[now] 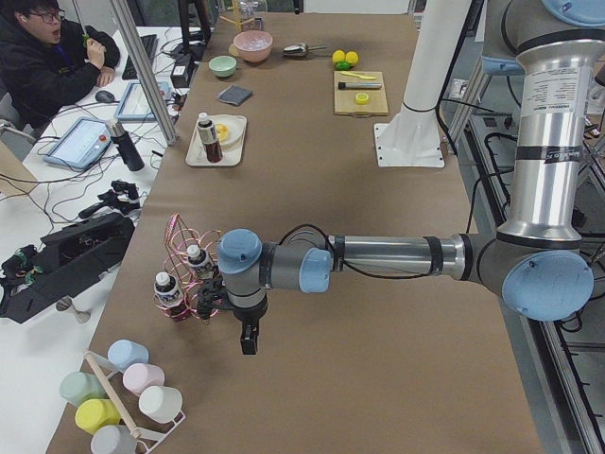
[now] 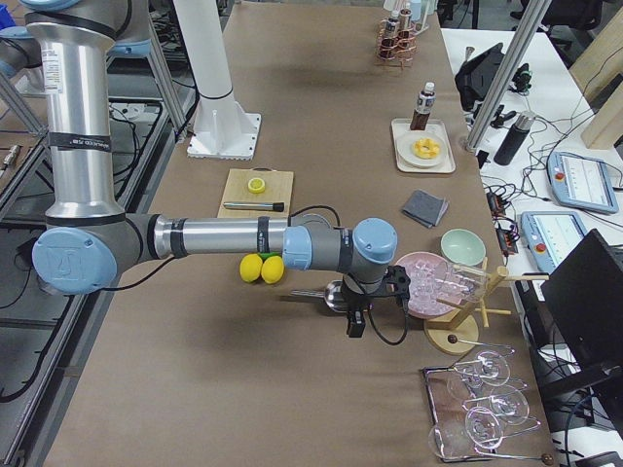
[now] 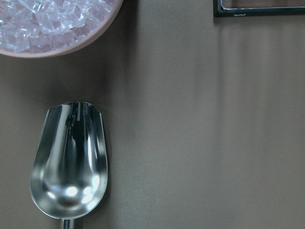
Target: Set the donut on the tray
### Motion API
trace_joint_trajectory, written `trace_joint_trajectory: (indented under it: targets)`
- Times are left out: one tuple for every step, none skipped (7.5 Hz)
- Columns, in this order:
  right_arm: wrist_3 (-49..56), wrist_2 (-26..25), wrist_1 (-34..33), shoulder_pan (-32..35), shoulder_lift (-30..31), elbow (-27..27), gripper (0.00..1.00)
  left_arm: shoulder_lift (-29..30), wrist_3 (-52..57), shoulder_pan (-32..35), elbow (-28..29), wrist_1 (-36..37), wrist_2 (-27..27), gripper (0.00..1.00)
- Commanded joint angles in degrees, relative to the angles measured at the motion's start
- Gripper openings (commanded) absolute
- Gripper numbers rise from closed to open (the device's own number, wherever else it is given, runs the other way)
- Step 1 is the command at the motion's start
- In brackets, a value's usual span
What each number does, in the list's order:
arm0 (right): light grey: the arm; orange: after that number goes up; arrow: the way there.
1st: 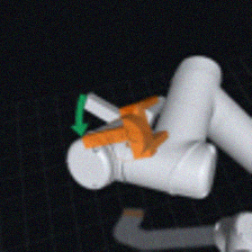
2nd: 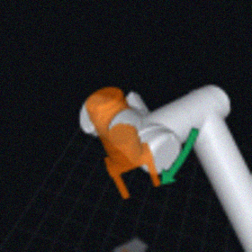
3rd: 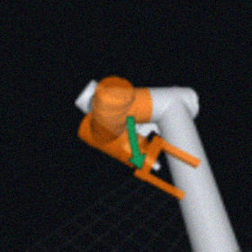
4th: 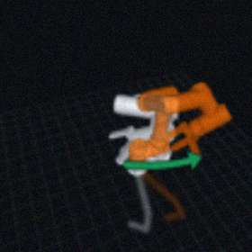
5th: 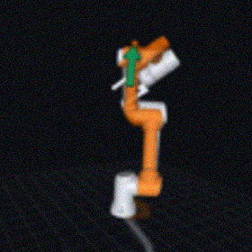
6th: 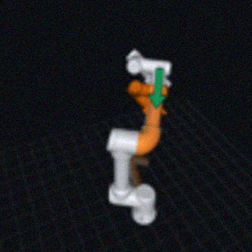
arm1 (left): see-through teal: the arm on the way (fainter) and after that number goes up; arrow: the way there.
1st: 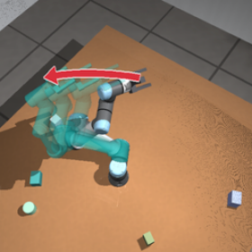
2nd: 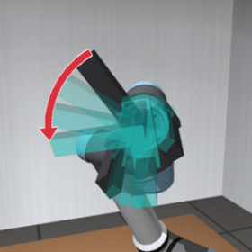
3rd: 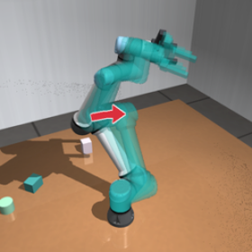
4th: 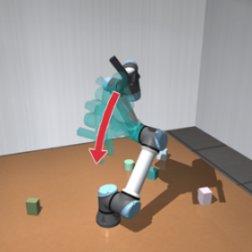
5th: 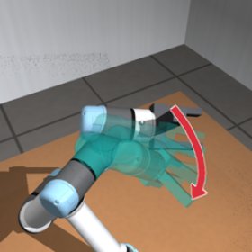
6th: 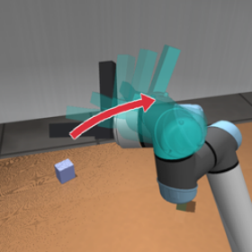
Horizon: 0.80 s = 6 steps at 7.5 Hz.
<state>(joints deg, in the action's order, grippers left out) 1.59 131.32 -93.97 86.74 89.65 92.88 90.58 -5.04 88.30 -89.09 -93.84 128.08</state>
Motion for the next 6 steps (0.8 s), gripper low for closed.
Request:
trace_joint_trajectory:
  targets:
    - [0.0, 0.3, 0.0, 0.9, 0.6, -0.1, 0.99, 0.0, 0.0, 0.0, -0.1, -0.1, 0.0, 0.98]
    - [0.0, 0.3, 0.0, 1.1, 0.4, 0.0, 1.0, 0.0, 0.0, 0.0, -0.1, -0.2, -0.6, 0.98]
    - [-0.1, 0.3, 0.1, 1.1, 0.1, -0.1, 0.99, 0.0, 0.1, 0.0, -0.5, -0.3, -3.4, 0.98]
    - [-0.1, 0.4, 0.2, 1.1, 0.1, -0.1, 0.99, 0.0, 0.0, 0.0, -0.9, -0.3, -3.6, 0.98]
    - [-0.2, 0.7, 0.2, 1.1, 0.1, 0.0, 0.99, 0.0, 0.1, 0.0, -1.0, -0.3, -3.6, 0.98]
    - [-0.2, 0.7, 0.2, 1.1, 0.0, -0.1, 0.99, 0.0, 0.2, 0.0, -1.0, -0.3, -3.6, 0.98]
